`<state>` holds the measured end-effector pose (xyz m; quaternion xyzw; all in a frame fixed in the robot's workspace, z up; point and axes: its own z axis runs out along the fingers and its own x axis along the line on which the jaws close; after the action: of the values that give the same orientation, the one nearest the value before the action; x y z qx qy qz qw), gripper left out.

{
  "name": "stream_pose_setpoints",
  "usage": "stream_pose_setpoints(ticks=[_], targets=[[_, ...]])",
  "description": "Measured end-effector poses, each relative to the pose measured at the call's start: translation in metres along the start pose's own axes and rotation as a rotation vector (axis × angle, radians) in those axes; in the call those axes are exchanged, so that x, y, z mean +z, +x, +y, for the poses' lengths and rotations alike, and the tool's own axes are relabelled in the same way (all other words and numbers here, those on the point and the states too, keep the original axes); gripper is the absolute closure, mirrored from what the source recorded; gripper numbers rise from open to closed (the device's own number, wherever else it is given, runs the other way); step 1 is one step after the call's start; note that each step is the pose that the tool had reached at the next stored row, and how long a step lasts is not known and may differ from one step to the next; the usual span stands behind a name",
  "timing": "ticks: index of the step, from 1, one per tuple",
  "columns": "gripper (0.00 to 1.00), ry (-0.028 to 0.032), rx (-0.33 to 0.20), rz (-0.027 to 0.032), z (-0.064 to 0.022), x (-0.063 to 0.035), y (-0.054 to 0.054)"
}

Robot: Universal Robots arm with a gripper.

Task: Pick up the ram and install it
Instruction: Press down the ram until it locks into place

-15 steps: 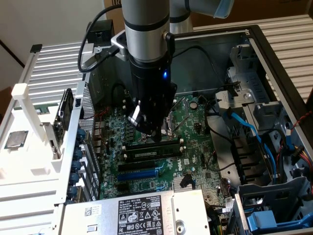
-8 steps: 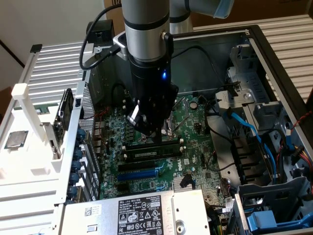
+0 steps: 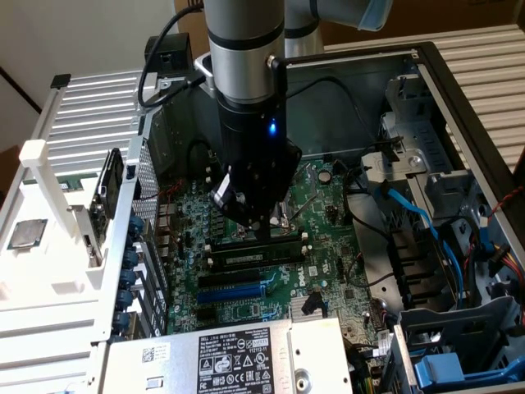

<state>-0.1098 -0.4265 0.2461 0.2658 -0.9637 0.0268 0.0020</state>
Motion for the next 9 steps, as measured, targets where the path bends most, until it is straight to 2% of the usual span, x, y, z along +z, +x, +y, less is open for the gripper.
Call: stream_pose_setpoints(ticks=[9], targets=[[0.9, -0.0016, 0.121, 0.0065, 0.0, 0.0, 0.0]])
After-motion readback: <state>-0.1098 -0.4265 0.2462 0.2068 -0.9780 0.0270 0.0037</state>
